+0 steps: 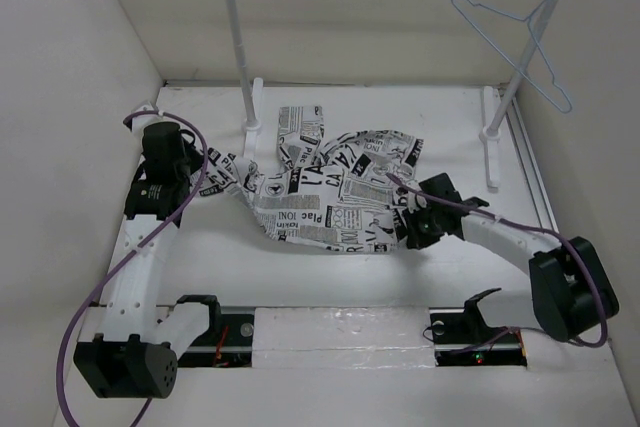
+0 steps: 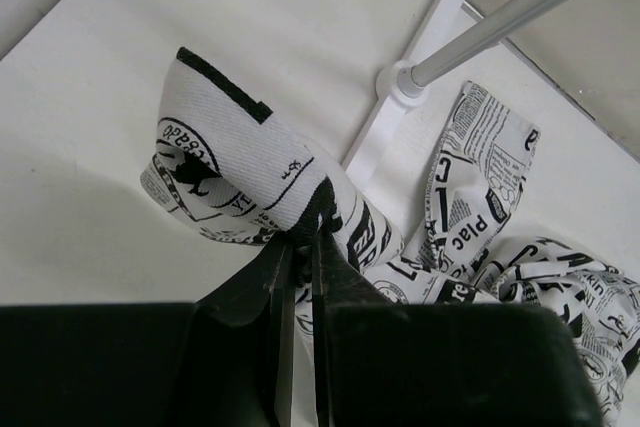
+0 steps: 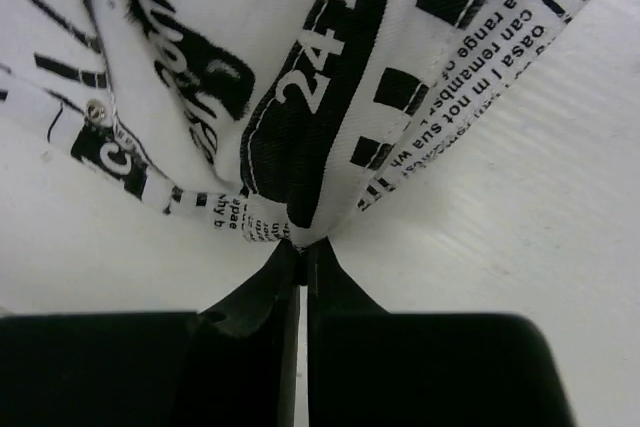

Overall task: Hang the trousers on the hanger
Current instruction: Flatten out the trousers at the center of the board.

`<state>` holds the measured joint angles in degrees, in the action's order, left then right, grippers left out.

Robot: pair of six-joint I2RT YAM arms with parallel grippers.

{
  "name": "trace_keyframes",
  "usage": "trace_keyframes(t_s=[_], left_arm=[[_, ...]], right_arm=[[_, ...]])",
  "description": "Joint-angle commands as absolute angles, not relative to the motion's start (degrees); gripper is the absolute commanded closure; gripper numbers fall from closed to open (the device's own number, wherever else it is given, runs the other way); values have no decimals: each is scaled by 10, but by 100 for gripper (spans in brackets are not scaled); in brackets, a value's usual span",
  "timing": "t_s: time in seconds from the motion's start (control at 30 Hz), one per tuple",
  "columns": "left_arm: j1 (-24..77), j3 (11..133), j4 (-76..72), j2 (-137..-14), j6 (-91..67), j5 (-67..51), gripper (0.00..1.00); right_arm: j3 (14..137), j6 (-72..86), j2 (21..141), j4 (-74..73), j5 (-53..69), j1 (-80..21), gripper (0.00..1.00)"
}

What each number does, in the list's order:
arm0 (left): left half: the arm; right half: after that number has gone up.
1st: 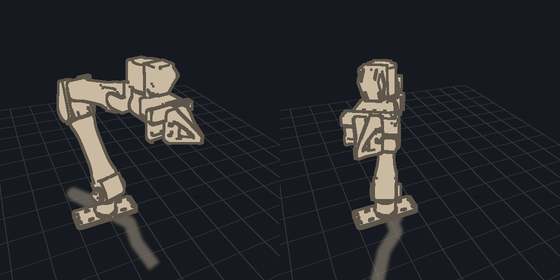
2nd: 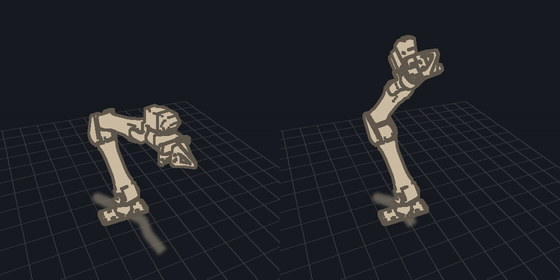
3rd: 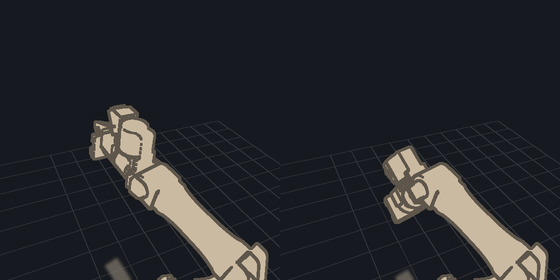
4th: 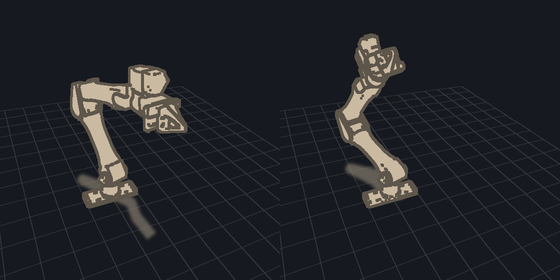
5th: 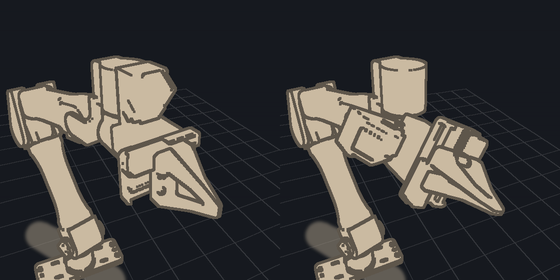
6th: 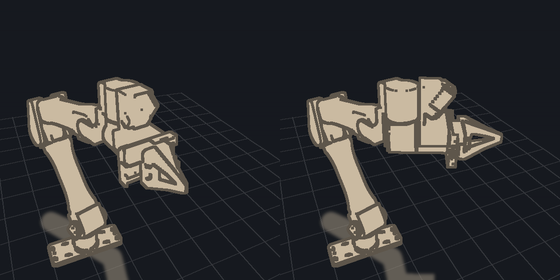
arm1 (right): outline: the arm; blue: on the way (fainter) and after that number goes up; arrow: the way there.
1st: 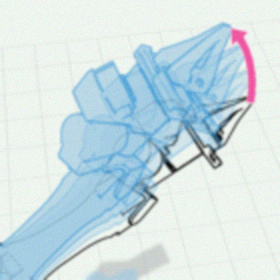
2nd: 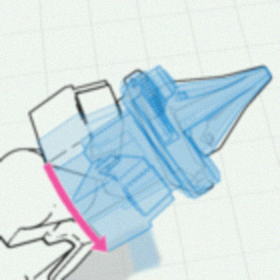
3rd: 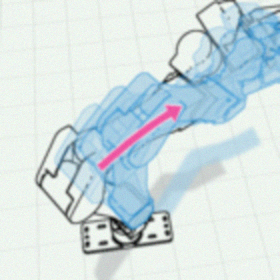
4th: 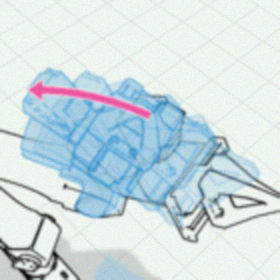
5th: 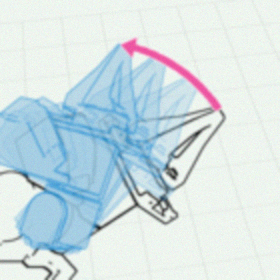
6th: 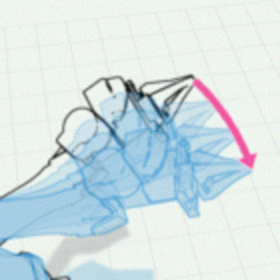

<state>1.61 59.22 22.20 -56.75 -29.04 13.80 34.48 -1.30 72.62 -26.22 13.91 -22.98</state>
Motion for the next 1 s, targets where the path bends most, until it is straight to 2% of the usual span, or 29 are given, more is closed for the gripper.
trace_keyframes(t_s=[0.0, 0.1, 0.2, 0.37, 0.53, 0.6, 0.73, 0.87, 0.97], left_arm=[[18, 615, 193, -567, -295, 151, 100], [18, 639, 192, -570, -301, 150, 100], [18, 651, 192, -570, -306, 128, 100], [18, 617, 221, -537, -334, 42, 100], [18, 589, 265, -487, -315, 16, 100], [48, 586, 292, -474, -305, 19, 100], [63, 579, 337, -450, -293, 3, 100], [63, 581, 392, -426, -255, 49, 100], [63, 604, 426, -427, -230, 84, 100]], right_arm=[[397, -47, 750, -240, 103, -212, 100], [435, -55, 692, -298, 42, -188, 100], [503, -83, 632, -364, 4, -116, 100], [604, -147, 590, -476, -57, 54, 100], [628, -123, 561, -554, -141, 59, 100], [627, -113, 569, -579, -189, 75, 100], [650, -115, 593, -607, -197, 88, 100], [649, -143, 624, -667, -106, 88, 100], [632, -145, 603, -702, -30, 81, 100]])
